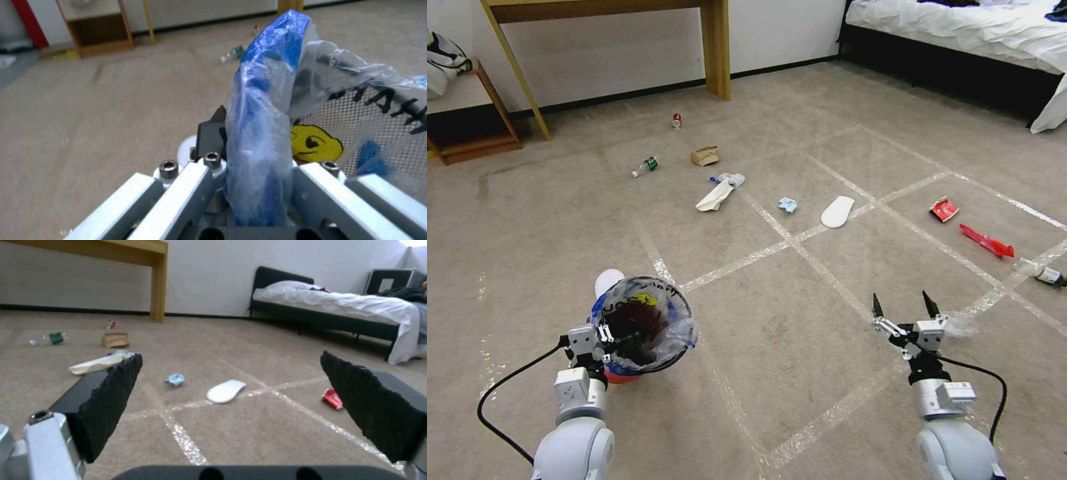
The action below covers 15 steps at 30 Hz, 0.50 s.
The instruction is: Pick up the trash bin and place the garbage on the floor into it.
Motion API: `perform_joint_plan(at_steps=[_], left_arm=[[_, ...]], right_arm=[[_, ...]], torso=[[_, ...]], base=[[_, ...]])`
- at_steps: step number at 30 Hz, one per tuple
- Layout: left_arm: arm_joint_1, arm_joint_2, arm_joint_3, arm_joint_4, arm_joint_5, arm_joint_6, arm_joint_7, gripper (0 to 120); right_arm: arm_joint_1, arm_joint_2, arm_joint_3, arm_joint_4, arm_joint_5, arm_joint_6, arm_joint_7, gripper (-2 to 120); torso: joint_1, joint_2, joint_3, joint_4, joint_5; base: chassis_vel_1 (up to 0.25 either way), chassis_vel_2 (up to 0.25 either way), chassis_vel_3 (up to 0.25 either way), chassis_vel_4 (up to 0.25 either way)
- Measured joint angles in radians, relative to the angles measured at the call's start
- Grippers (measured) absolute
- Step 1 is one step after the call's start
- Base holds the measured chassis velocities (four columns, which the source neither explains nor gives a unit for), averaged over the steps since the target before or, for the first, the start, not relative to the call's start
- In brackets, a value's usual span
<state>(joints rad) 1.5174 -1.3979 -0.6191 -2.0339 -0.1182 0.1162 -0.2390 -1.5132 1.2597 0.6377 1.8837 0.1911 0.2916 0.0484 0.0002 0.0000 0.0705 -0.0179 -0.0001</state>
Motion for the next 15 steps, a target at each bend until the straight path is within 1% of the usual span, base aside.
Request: perform_joint_plan(at_steps=[3,5,6,7,8,10,14,15], left_arm=[[0.017,-0.01,-0.009,-0.022,0.029,-0.027,0.007,4],[0.031,-0.018,-0.021,-0.045,0.04,-0.035,0.007,4],[0.031,-0.018,-0.021,-0.045,0.04,-0.035,0.007,4],[0.038,-0.022,-0.034,-0.057,0.05,-0.044,0.005,4],[0.038,-0.022,-0.034,-0.057,0.05,-0.044,0.005,4],[0.05,-0.029,-0.053,-0.079,0.058,-0.06,0.002,4],[0.059,-0.032,-0.06,-0.089,0.068,-0.084,0.002,4],[0.061,-0.035,-0.062,-0.089,0.075,-0.1,0.003,4]], right_arm=[[-0.01,0.002,0.01,0.004,-0.005,0.009,-0.001,100],[-0.014,0.002,0.009,0.008,-0.006,0.012,-0.001,100],[-0.014,0.002,0.009,0.008,-0.006,0.012,-0.001,100],[-0.012,0.001,0.001,0.01,-0.007,0.012,-0.002,100],[-0.012,0.001,0.001,0.01,-0.007,0.012,-0.002,100],[-0.004,-0.002,-0.016,0.01,-0.013,0.012,-0.003,100],[-0.001,0.0,-0.028,0.01,-0.022,0.012,-0.005,100],[0.0,0.003,-0.033,0.011,-0.026,0.012,-0.005,100]], torso=[[0.0,0.0,0.0,-0.0001,0.0],[0.0,0.0,0.0,0.0002,0.0002],[0.0,0.0,0.0,0.0002,0.0002],[0.0,0.0,0.0,0.0002,0.0001],[0.0,0.0,0.0,0.0002,0.0001],[0.0,0.0,0.0,0.0003,0.0001],[0.0,0.0,0.0,0.0002,0.0001],[0.0,0.0,0.0,0.0002,0.0001]], base=[[0.0,0.0,0.0,0.0],[0.0,0.0,0.0,0.0],[0.0,0.0,0.0,0.0],[0.0,0.0,0.0,0.0],[0.0,0.0,0.0,0.0],[0.0,0.0,0.0,0.0],[0.0,0.0,0.0,0.0],[0.0,0.0,0.0,0.0]])
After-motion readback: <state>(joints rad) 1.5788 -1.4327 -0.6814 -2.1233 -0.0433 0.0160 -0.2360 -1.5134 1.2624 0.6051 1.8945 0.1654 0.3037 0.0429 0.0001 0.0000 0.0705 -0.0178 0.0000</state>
